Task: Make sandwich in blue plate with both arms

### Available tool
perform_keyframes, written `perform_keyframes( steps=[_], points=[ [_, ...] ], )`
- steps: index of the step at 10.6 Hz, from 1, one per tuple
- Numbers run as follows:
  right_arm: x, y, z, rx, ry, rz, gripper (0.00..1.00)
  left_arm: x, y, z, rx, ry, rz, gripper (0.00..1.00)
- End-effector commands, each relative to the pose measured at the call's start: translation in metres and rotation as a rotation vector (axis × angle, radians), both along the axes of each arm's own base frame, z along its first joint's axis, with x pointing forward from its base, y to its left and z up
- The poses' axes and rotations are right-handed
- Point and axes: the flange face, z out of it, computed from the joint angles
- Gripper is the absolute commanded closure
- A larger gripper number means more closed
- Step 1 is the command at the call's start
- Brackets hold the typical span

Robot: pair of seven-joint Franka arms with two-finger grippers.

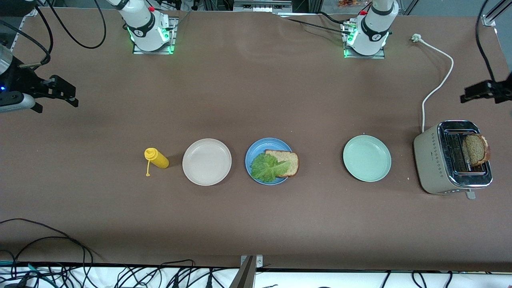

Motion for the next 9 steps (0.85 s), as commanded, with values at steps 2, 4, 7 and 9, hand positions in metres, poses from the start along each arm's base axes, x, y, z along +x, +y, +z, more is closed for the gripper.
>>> perform_keyframes(
  steps=[2, 4, 7, 9],
  points=[
    [0.0, -0.003, 0.009, -0.02, 0.005, -0.017, 0.0, 0.033, 0.09, -0.068, 0.021, -0.02, 0.013, 0.0],
    [0.002, -0.005, 0.021, -0.032, -0.014, -0.019, 0.0, 0.05, 0.116, -0.11, 0.008, -0.051, -0.07, 0.0],
    [0.003, -0.011, 0.018, -0.025, -0.006, -0.031, 0.0, 0.068, 0.147, -0.163, 0.0, -0.098, -0.148, 0.0],
    [0.004, -0.012, 0.017, -0.03, -0.003, -0.029, 0.0, 0.067, 0.16, -0.195, -0.027, -0.066, -0.131, 0.0]
  ],
)
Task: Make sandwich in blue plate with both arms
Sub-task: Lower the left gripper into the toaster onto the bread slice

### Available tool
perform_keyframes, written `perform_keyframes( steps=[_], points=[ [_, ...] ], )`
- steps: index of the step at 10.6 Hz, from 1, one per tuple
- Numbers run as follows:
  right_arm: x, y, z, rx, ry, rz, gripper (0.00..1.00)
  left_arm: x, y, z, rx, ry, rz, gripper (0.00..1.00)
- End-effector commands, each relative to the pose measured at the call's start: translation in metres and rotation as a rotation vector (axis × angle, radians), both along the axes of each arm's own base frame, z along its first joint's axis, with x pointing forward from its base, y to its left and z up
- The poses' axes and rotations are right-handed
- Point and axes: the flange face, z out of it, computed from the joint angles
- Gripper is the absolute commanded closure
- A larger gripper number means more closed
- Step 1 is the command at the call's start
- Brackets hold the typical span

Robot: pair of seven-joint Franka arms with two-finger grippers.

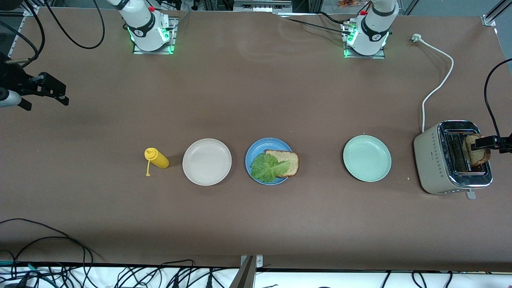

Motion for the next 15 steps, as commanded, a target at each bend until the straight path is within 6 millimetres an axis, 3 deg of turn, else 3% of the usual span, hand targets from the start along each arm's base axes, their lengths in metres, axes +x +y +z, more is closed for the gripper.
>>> perform_keyframes(
  steps=[1, 3, 4, 5, 6, 7, 11, 13, 15],
  points=[
    [0.003, -0.002, 0.003, -0.02, 0.01, -0.009, 0.0, -0.004, 0.025, -0.026, -0.015, 0.032, -0.005, 0.0],
    [0.002, -0.005, 0.004, -0.02, 0.009, -0.013, 0.0, -0.006, 0.025, -0.03, -0.024, 0.051, -0.005, 0.25],
    [0.002, -0.009, 0.004, -0.021, 0.009, -0.018, 0.0, -0.006, 0.02, -0.027, -0.03, 0.067, -0.01, 0.57],
    [0.001, -0.009, 0.004, -0.021, 0.014, -0.018, 0.0, -0.007, 0.022, -0.026, -0.03, 0.067, -0.007, 0.81],
    [0.0, -0.009, 0.004, -0.021, 0.026, -0.015, 0.0, -0.008, 0.023, -0.026, -0.031, 0.068, -0.007, 0.95],
    [0.0, -0.01, 0.004, -0.021, 0.026, -0.015, 0.0, -0.008, 0.022, -0.026, -0.031, 0.068, -0.006, 1.0],
    [0.0, -0.011, 0.005, -0.021, 0.024, -0.017, 0.0, -0.009, 0.016, -0.011, -0.031, 0.073, -0.011, 1.0],
    [0.0, -0.011, 0.005, -0.021, 0.024, -0.017, 0.0, -0.012, 0.004, 0.018, -0.016, 0.067, -0.031, 1.0],
    [0.0, -0.009, 0.005, -0.021, 0.024, -0.014, 0.0, -0.012, -0.026, 0.052, 0.021, 0.069, -0.083, 1.0]
  ],
)
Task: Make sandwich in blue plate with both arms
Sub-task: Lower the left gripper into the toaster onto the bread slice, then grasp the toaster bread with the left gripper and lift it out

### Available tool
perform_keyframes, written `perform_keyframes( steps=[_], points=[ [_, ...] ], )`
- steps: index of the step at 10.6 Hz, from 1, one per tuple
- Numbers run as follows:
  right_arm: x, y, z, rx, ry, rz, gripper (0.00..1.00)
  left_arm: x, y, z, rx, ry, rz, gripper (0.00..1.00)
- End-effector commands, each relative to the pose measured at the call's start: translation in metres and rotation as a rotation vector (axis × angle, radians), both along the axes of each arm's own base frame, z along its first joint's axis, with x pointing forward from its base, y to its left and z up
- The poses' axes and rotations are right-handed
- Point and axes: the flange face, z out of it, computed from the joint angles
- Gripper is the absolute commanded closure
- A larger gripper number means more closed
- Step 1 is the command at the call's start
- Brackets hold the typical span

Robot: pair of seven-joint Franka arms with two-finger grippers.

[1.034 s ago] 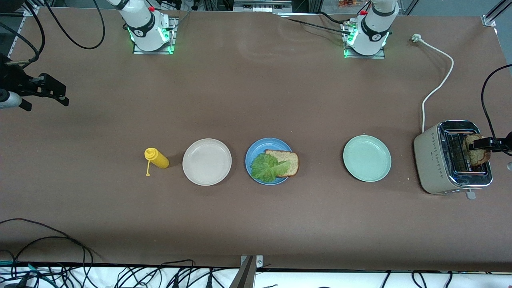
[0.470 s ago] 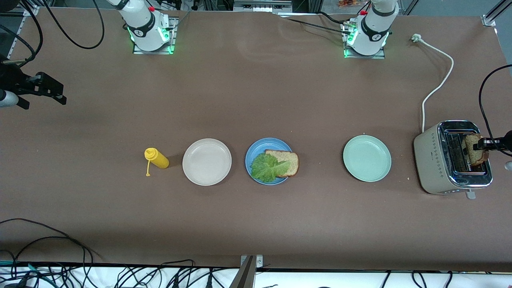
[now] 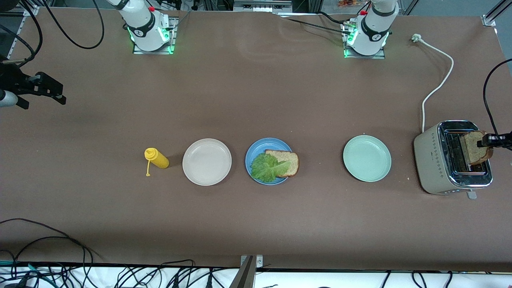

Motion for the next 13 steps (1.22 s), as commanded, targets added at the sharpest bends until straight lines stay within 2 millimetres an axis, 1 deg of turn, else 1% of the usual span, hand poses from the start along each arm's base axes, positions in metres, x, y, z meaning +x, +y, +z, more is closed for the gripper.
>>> perform_keyframes(
  steps=[1, 2, 3, 4, 5, 6, 7, 9, 10, 11, 12, 13],
  points=[
    [0.001, -0.002, 0.006, -0.017, 0.006, -0.002, 0.0, 0.003, -0.057, 0.073, 0.117, -0.012, -0.134, 1.0],
    [0.001, -0.001, 0.006, -0.017, 0.006, 0.0, 0.0, 0.005, -0.083, 0.094, 0.165, -0.018, -0.188, 1.0],
    [0.001, -0.002, 0.006, -0.018, 0.006, -0.001, 0.0, 0.008, -0.113, 0.115, 0.199, -0.022, -0.24, 1.0],
    [0.001, -0.001, 0.006, -0.017, 0.006, 0.0, 0.0, 0.012, -0.141, 0.127, 0.21, -0.018, -0.282, 1.0],
    [0.0, -0.001, 0.006, -0.017, 0.008, 0.0, 0.0, 0.012, -0.169, 0.132, 0.207, 0.0, -0.319, 1.0],
    [0.0, -0.001, 0.006, -0.017, 0.008, 0.0, 0.0, 0.011, -0.191, 0.134, 0.189, 0.018, -0.347, 1.0],
    [0.0, -0.001, 0.006, -0.017, 0.008, 0.0, 0.0, 0.011, -0.224, 0.133, 0.182, 0.025, -0.398, 1.0],
    [0.001, -0.001, 0.006, -0.017, 0.006, 0.0, 0.0, 0.012, -0.277, 0.131, 0.174, 0.019, -0.473, 1.0],
    [0.0, -0.002, 0.006, -0.018, 0.008, 0.0, 0.0, 0.011, -0.303, 0.125, 0.128, 0.02, -0.5, 1.0],
    [0.0, -0.002, 0.006, -0.017, 0.008, -0.002, 0.0, 0.013, -0.325, 0.11, 0.039, 0.03, -0.501, 1.0],
    [0.0, -0.002, 0.006, -0.018, 0.008, 0.0, 0.0, 0.013, -0.341, 0.101, -0.04, 0.035, -0.49, 1.0],
    [0.0, -0.002, 0.006, -0.018, 0.008, 0.0, 0.0, 0.013, -0.362, 0.089, -0.113, 0.049, -0.502, 1.0]
  ],
)
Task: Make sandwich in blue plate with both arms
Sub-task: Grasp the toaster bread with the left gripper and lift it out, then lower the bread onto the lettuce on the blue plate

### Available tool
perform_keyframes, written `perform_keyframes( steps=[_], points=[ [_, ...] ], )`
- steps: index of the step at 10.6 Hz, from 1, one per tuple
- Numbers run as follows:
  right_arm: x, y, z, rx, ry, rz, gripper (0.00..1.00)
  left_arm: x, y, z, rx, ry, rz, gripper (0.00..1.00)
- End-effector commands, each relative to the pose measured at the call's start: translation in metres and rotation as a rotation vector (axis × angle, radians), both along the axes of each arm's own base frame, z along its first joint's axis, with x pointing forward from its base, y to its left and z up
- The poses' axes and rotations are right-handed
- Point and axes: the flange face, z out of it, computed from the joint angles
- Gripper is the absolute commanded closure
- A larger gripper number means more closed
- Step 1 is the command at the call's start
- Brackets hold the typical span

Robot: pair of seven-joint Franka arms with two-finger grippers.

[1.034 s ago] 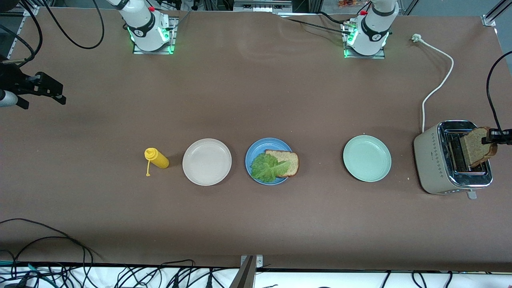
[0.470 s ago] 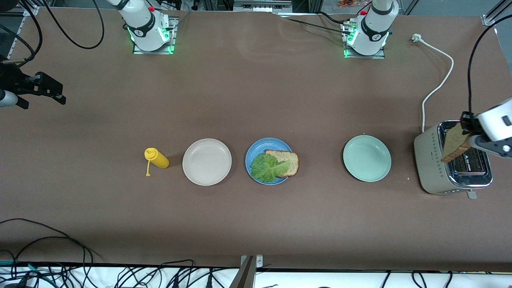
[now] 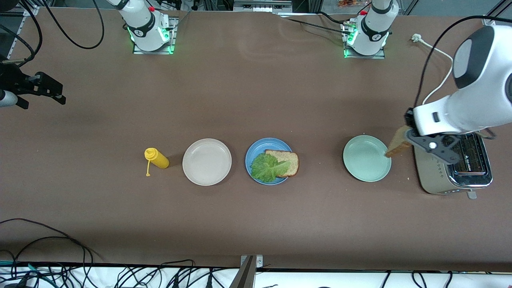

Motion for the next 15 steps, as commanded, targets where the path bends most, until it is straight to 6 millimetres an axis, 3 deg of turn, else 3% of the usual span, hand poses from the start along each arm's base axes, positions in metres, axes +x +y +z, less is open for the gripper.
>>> perform_keyframes(
  steps=[1, 3, 7, 10, 15],
  points=[
    [0.001, -0.001, 0.006, -0.017, 0.007, 0.0, 0.0, 0.004, -0.058, -0.039, -0.185, 0.106, 0.0, 1.0],
    [0.001, -0.001, 0.006, -0.017, 0.007, 0.0, 0.0, 0.01, -0.095, -0.075, -0.363, 0.21, 0.099, 1.0],
    [0.001, -0.001, 0.006, -0.017, 0.007, 0.0, 0.0, 0.044, -0.133, -0.139, -0.712, 0.286, 0.283, 1.0],
    [0.0, -0.002, 0.006, -0.017, 0.007, -0.001, 0.0, 0.047, -0.178, -0.191, -0.793, 0.291, 0.337, 1.0],
    [0.001, -0.001, 0.006, -0.017, 0.007, 0.0, 0.0, 0.053, -0.201, -0.259, -0.78, 0.24, 0.412, 1.0]
  ],
)
